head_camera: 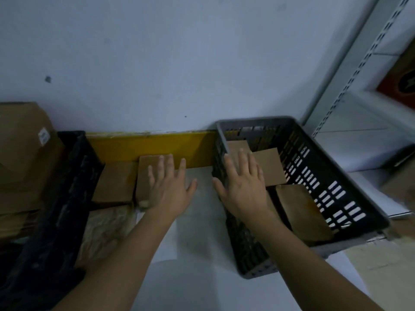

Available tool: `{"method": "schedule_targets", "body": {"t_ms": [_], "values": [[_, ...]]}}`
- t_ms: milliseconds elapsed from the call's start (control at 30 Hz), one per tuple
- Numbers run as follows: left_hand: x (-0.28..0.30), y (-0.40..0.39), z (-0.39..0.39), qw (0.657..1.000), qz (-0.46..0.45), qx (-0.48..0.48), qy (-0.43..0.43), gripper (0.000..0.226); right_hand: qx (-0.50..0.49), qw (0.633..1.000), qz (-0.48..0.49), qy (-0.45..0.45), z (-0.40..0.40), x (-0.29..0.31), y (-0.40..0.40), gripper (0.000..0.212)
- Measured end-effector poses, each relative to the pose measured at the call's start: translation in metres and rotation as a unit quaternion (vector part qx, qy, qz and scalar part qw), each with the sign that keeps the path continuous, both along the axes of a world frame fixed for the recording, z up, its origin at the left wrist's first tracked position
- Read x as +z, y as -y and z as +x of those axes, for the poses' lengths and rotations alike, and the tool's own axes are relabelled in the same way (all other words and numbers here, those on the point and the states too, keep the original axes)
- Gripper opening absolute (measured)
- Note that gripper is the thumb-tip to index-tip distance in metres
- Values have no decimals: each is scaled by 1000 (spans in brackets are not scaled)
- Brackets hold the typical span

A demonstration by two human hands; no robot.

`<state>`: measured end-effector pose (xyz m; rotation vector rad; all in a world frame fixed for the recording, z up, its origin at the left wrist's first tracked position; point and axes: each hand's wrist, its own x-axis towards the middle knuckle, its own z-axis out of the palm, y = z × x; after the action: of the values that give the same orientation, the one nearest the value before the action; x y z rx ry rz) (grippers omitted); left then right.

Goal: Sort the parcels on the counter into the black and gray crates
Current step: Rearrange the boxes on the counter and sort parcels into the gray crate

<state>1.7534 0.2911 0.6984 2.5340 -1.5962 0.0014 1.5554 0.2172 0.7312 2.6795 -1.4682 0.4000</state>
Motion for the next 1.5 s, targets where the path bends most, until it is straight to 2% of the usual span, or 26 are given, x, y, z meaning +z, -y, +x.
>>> {"method": "schedule_targets", "body": {"t_ms": [133,367,500,633,733,867,1000,1167,1267,1400,1500], "values": [[15,34,-38,1000,-26,7,4,83,-28,999,19,-7,-51,4,59,85],[26,90,-115,998,-35,35,-30,84,-60,988,103,-95,-141,-40,158,84],[25,105,-145,998,-24,37,-51,82,-68,973,175,-132,-170,-69,196,91],[19,117,-154,997,11,44,-61,83,-66,955,247,-148,-168,-87,221,104],[10,122,-157,997,24,42,-57,82,-67,942,309,-113,-153,-102,231,111],[-3,122,-156,997,34,53,-46,81,-86,934,342,-56,-142,-116,242,100],[-9,125,-155,997,34,52,-42,80,-131,908,398,-20,-142,-121,248,98],[-12,124,-159,998,26,43,-40,79,-153,881,444,63,-141,-126,254,120],[-12,123,-157,998,16,44,-34,78,-143,865,467,110,-136,-126,263,121],[-14,123,-156,998,12,39,-40,78,-152,866,451,155,-143,-122,263,123],[-13,123,-158,998,12,38,-44,77,-148,884,403,187,-153,-107,262,113]]}}
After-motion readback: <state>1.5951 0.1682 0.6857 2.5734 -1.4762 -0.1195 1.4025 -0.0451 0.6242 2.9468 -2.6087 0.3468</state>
